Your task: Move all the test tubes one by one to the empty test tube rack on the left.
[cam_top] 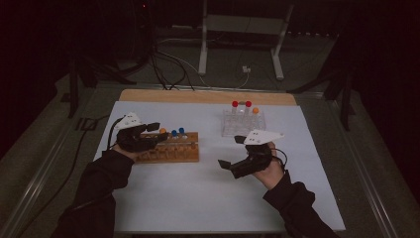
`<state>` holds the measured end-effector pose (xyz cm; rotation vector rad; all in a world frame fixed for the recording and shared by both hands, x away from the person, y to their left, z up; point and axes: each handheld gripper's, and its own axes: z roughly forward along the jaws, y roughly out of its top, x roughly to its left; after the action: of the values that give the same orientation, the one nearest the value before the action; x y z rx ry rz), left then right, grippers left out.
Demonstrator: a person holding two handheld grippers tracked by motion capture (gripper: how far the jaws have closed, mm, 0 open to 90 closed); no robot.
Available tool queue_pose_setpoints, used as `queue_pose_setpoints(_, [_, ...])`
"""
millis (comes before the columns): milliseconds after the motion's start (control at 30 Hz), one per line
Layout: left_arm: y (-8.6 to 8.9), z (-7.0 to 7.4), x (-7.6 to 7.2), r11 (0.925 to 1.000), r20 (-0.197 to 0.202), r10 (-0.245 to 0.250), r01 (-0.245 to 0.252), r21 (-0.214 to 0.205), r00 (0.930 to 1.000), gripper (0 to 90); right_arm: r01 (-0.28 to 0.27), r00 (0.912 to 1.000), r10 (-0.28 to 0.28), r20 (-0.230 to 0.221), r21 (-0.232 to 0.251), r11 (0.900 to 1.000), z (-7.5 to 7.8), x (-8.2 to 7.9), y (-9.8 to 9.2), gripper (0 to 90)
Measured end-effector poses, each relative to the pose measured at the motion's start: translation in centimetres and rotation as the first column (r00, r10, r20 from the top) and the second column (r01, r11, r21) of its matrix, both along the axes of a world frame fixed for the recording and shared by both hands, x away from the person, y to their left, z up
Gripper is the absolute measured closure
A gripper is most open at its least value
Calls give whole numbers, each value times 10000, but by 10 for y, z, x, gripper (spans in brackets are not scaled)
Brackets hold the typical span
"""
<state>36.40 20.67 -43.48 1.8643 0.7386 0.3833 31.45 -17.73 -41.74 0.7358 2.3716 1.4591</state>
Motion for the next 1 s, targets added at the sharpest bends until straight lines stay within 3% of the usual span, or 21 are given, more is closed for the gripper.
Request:
queue_pose_setpoints(200, [1, 8, -17, 9991, -178, -387, 385, -155, 9991, 146, 502, 9987, -504, 123, 171, 9986, 13, 13, -17, 0])
queue_pose_setpoints(367, [-1, 10, -30, 9964, -370, -810, 799, -298, 9960, 26, 1074, 9941, -1076, 165, 120, 9941, 19, 26, -34, 0])
queue_pose_setpoints(567, [-5, 5, -46, 9930, -428, -1151, 1138, -317, 9924, 17, 1789, 9836, -1790, 229, 29, 9839, 19, 43, -54, 0])
queue_pose_setpoints(1000, [-17, -12, -70, 9835, -693, -1798, 1777, -352, 9813, 17, 3349, 9413, -3366, -236, -584, 9405, -3, 85, -79, 0])
